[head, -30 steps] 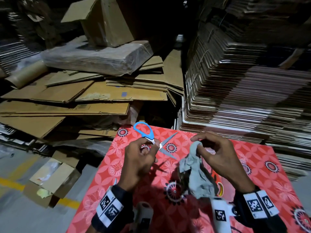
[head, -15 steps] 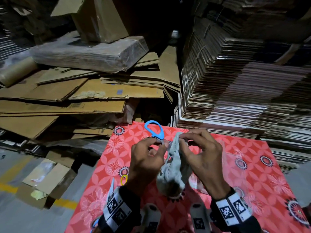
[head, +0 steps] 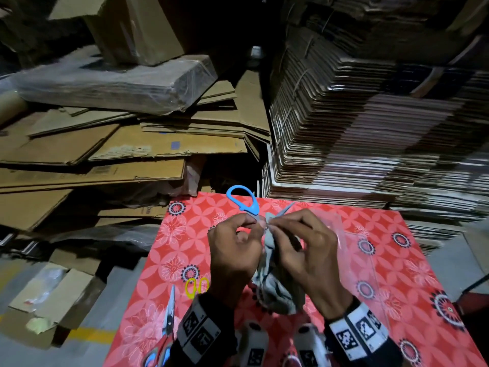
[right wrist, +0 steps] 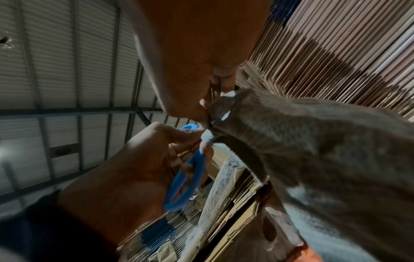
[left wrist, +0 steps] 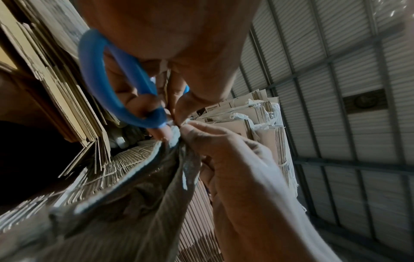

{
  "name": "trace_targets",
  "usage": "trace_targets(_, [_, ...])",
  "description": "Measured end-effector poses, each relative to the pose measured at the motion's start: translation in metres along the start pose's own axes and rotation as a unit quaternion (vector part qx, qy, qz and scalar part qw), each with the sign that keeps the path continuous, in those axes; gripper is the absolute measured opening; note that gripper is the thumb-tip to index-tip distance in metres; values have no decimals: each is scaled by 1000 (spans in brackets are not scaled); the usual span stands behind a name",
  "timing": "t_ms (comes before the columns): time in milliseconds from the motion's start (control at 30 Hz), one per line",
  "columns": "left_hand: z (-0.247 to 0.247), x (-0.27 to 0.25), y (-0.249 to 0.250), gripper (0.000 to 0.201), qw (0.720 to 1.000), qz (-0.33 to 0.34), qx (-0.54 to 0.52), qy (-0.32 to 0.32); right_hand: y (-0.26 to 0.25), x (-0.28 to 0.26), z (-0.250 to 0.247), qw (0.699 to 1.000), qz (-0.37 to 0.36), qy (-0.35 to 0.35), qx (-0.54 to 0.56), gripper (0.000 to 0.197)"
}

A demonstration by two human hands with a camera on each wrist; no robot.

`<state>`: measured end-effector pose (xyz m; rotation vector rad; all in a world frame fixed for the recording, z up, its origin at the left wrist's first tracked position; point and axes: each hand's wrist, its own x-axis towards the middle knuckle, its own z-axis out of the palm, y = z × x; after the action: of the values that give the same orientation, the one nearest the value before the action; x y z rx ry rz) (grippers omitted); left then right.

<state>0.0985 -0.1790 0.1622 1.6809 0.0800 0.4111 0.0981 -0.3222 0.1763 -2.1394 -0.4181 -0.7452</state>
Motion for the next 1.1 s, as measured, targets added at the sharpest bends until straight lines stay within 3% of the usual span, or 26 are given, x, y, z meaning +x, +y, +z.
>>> trace_targets(267, [4,-6,3,24,1000,-8,17,-11,13,8,-10,997,41,70,-3,20])
trace_targets(467, [4,-14,6,28,1000,6,13,3,1,-8,-13,1000,2,-25,11,15])
trace_targets(667, [6,-22,10,29,1000,12,5,6,17,12,-31,998,32,57,5,23])
trace_targets(833, [7,-29,7,28,999,27,-19,7,1,-14,-24,999,-8,-32,32,18])
trace_targets(1000, [11,-35,10,33,999,23,-26,9,29,15,-43,997,49,54,20,26])
trace_targets(1100, [12,-36,10,32,999,35,-38,16,17,2,-37,999,11,23,19,21])
